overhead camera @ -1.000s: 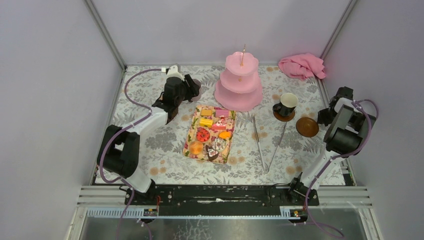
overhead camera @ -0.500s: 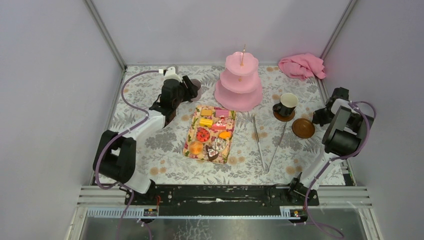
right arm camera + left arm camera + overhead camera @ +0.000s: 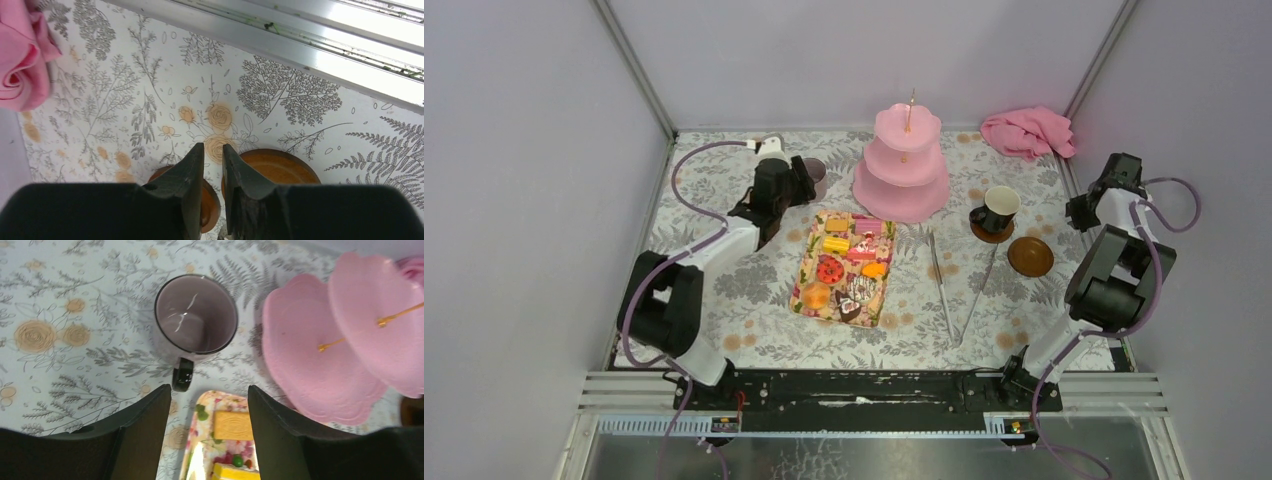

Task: Serve the afternoon tea
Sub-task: Move the coaster to the center of the board.

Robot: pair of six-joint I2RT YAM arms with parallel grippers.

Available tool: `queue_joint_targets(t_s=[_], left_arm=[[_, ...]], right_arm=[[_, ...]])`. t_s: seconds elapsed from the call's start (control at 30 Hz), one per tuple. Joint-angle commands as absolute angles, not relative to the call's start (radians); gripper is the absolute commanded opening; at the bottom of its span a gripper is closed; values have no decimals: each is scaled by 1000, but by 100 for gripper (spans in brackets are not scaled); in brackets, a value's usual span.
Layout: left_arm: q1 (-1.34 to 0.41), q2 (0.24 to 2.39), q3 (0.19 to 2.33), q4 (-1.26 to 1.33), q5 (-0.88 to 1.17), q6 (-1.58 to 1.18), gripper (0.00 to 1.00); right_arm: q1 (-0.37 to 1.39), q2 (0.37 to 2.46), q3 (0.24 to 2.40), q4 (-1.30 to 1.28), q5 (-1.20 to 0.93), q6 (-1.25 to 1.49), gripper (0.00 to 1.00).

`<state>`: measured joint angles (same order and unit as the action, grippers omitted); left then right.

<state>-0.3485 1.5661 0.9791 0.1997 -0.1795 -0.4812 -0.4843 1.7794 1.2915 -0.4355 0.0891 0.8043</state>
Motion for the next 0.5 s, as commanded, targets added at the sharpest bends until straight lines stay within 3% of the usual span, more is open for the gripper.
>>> queue_joint_targets(t_s=[0.0, 0.47], left_arm=[[-360, 1641, 1053, 128, -275, -421, 65], [-361, 1869, 1311, -47, -304, -346, 58]], right_arm=[[-477, 1737, 1357, -433, 126, 790, 27], [-428, 1696, 1354, -362, 133, 826, 28]])
